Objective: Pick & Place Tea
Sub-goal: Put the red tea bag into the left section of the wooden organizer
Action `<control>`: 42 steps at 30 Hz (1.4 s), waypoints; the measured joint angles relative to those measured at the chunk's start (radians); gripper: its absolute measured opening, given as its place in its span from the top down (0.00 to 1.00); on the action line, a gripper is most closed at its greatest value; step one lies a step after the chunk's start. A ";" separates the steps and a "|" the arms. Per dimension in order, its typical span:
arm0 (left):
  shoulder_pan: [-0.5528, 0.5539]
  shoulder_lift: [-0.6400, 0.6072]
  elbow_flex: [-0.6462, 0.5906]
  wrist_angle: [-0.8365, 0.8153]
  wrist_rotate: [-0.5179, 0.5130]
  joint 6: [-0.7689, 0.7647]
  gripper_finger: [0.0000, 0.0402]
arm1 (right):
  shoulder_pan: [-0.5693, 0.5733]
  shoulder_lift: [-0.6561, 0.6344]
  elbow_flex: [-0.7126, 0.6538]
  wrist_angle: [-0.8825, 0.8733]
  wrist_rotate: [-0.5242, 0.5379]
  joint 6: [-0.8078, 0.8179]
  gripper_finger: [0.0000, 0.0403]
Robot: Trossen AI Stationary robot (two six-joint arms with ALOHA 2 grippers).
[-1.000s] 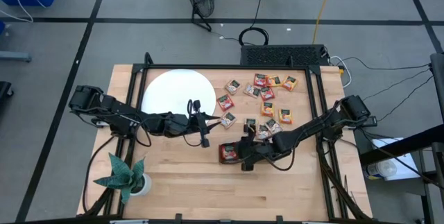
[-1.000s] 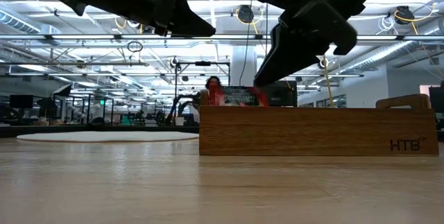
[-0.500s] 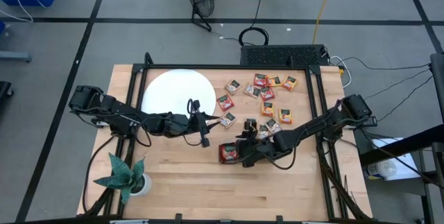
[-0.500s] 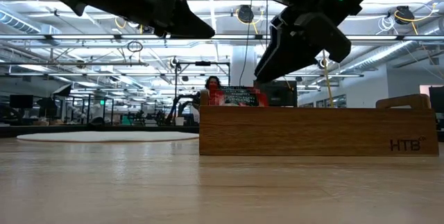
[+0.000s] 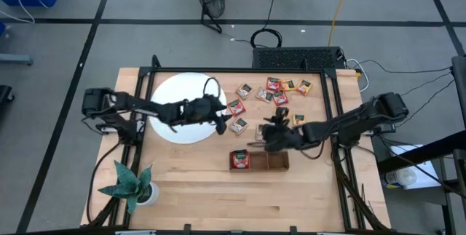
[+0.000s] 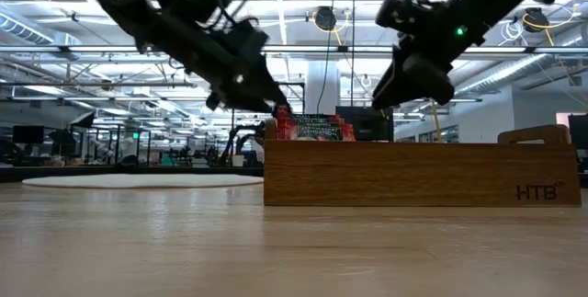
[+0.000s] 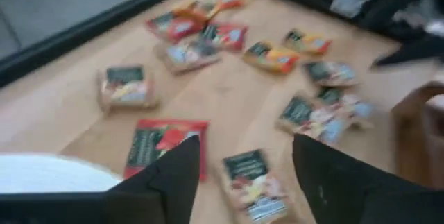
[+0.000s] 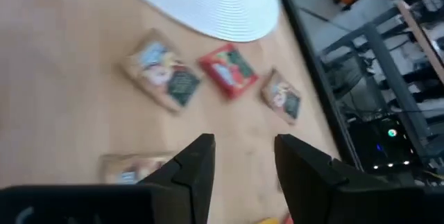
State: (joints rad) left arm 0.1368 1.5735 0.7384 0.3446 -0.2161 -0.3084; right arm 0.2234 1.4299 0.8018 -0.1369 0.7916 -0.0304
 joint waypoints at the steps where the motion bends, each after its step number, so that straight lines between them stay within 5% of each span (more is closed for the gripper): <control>1: 0.012 0.030 0.034 -0.025 0.000 0.017 0.40 | -0.015 -0.026 -0.032 0.044 -0.001 -0.018 0.66; 9: 0.049 0.320 0.493 -0.567 0.008 0.132 0.38 | -0.116 -0.226 -0.266 0.451 -0.007 -0.264 0.66; 17: 0.074 0.543 0.821 -0.872 0.015 0.150 0.38 | -0.166 -0.361 -0.421 0.711 -0.009 -0.407 0.66; 38: 0.131 0.627 0.838 -0.923 0.092 0.080 0.38 | -0.172 -0.422 -0.500 0.794 -0.037 -0.429 0.68; 42: 0.129 0.629 0.838 -0.943 0.091 0.082 0.44 | -0.172 -0.422 -0.500 0.799 -0.037 -0.428 0.68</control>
State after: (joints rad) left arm 0.2662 2.2021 1.5764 -0.5985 -0.1254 -0.2268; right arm 0.0517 1.0080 0.3019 0.6624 0.7544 -0.4587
